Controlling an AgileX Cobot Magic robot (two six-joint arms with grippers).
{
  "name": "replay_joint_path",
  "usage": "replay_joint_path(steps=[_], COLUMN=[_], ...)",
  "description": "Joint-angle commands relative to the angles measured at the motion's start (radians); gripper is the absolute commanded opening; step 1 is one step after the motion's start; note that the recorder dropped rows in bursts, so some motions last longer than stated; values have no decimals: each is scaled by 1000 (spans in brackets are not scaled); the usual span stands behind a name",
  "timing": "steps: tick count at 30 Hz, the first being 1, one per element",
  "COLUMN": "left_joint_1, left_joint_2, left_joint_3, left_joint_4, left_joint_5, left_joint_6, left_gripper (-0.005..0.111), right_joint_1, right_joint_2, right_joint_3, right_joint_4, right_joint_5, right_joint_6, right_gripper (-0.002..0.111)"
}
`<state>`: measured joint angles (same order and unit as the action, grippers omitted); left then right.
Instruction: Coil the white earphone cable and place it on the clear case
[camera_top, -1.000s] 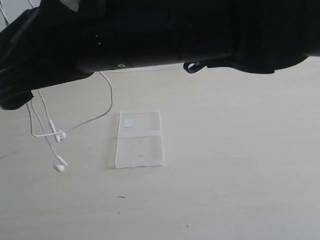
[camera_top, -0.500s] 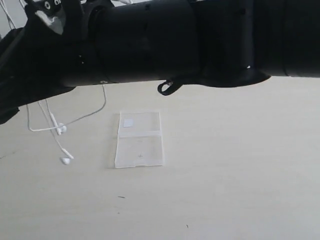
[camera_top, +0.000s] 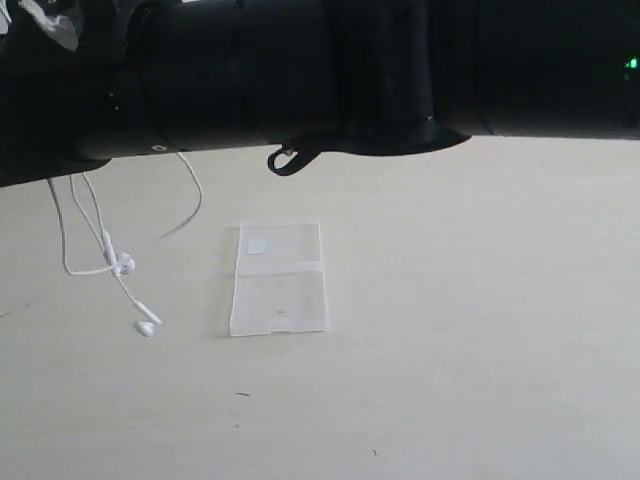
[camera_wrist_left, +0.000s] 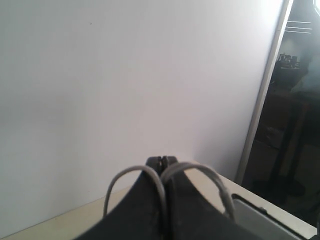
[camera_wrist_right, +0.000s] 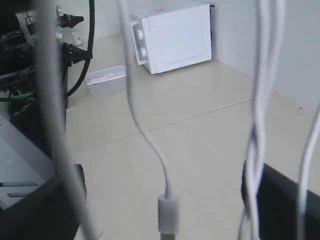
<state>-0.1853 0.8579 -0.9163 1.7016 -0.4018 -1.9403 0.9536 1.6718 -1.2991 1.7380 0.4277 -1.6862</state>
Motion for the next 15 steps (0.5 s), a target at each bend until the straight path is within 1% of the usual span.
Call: replay_joint_path(steps=[1, 3, 4, 5, 8, 12, 15], left_joint_1=[2, 2, 2, 2, 2, 2, 2], left_joint_2=[4, 4, 4, 4, 4, 4, 4], left_joint_3=[-3, -3, -3, -3, -3, -6, -14], left_joint_4=[-14, -14, -16, -19, -26, -34, -40], left_joint_5=[11, 11, 14, 14, 17, 17, 20], left_joint_6=[0, 0, 0, 0, 0, 0, 0], left_gripper=[0, 0, 0, 0, 0, 0, 0], right_joint_1=[0, 0, 0, 0, 0, 0, 0], right_joint_2=[17, 18, 18, 18, 18, 18, 18], right_joint_3=[-7, -7, -7, -12, -22, -32, -32], right_joint_4=[6, 6, 6, 6, 6, 6, 6], right_joint_5=[11, 11, 8, 8, 8, 8, 8], right_joint_6=[12, 14, 16, 25, 37, 44, 65], right_gripper=[78, 74, 70, 62, 43, 23, 5])
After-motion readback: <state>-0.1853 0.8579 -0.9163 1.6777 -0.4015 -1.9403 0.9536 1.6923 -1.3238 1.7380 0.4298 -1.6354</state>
